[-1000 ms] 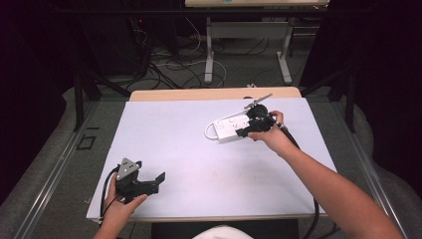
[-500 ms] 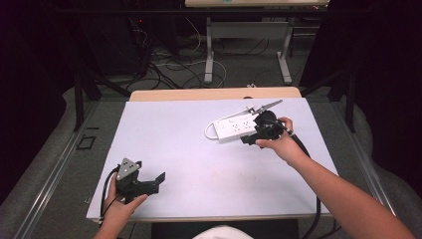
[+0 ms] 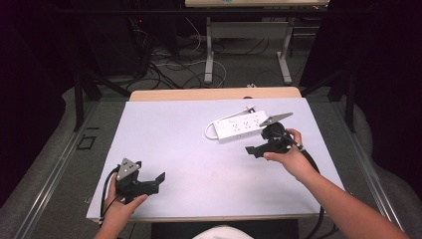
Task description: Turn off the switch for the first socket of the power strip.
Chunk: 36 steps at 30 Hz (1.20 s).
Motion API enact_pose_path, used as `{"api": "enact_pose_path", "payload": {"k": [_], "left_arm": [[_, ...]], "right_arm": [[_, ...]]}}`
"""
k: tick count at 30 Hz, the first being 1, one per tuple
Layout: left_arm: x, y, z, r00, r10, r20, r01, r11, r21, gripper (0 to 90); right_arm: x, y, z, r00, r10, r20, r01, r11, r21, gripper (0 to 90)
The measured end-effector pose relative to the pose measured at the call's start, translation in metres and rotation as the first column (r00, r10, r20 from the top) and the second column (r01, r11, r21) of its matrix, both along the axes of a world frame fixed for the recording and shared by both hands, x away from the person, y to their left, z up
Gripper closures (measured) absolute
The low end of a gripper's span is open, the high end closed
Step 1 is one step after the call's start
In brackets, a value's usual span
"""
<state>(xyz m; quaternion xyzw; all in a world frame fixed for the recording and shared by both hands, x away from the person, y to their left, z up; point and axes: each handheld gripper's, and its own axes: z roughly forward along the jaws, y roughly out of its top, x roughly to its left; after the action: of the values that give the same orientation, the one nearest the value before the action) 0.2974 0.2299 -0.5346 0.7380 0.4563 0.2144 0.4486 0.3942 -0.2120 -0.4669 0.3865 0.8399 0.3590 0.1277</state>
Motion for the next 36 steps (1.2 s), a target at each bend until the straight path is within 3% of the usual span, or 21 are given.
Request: {"api": "enact_pose_path", "payload": {"k": [12,28,36], "left_arm": [[0.0,-0.001,0.0,1.0,0.002,-0.002,-0.002,1.0,0.002,1.3],[0.001,-0.001,-0.001,0.9999,0.005,-0.009,-0.005,1.0,0.004,1.3],[0.001,-0.002,-0.002,0.9999,0.006,-0.008,-0.006,1.0,0.005,1.3]], "right_arm": [[-0.03,-0.028,-0.012,0.9984,-0.033,0.045,0.032,0.999,0.02,14.2],[-0.063,-0.062,-0.022,0.9916,-0.108,0.071,0.106,0.994,0.032,10.7],[-0.075,-0.078,-0.031,0.9869,-0.149,0.061,0.146,0.988,0.055,10.9]]}}
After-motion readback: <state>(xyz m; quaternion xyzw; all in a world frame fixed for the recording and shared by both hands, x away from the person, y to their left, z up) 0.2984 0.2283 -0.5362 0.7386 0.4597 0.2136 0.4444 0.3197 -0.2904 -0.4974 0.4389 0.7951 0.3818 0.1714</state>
